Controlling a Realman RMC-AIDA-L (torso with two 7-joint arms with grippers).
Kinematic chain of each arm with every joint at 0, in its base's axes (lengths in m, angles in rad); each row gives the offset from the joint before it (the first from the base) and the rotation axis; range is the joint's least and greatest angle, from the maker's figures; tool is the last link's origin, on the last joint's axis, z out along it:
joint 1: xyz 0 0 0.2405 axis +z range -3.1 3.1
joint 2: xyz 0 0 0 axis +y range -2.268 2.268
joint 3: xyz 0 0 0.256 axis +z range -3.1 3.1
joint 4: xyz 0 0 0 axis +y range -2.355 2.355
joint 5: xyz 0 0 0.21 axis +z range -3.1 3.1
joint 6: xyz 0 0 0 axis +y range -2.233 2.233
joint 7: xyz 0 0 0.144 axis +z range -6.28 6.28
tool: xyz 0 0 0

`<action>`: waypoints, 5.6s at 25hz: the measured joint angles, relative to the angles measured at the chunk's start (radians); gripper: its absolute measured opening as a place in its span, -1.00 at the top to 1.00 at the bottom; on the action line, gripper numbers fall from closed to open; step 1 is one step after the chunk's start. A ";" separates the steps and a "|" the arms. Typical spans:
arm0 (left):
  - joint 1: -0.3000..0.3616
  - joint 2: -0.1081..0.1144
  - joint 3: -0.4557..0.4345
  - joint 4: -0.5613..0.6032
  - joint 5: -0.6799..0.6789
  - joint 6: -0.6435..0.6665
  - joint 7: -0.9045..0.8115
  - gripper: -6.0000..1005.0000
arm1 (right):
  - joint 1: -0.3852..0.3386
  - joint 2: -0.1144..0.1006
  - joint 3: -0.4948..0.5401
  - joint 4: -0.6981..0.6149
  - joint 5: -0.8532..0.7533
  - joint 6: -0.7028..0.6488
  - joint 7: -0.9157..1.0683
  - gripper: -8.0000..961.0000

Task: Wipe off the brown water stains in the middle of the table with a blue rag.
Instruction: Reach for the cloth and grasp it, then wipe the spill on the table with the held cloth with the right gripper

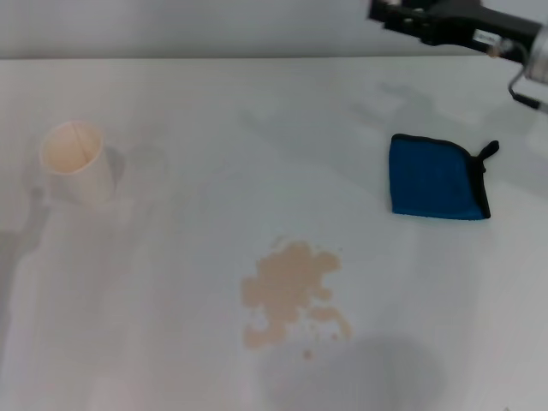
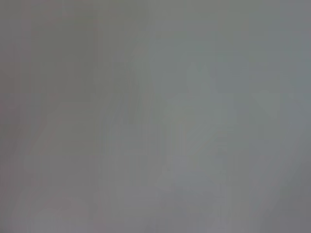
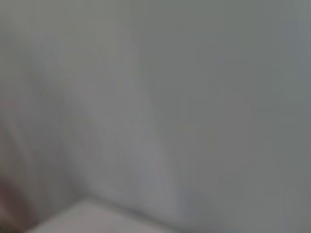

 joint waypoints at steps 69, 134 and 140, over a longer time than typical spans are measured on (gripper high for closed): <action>-0.034 -0.007 0.085 -0.007 -0.010 -0.105 -0.010 -0.74 | 0.341 0.264 0.623 0.038 -2.308 -0.225 0.926 -0.23; -0.072 0.000 0.075 -0.007 -0.016 -0.091 -0.011 -0.74 | 0.307 0.282 0.207 -0.180 -1.904 -0.372 0.903 0.94; -0.072 0.000 0.075 -0.007 -0.016 -0.091 -0.011 -0.74 | 0.305 0.286 0.121 -0.219 -1.804 -0.375 0.901 0.94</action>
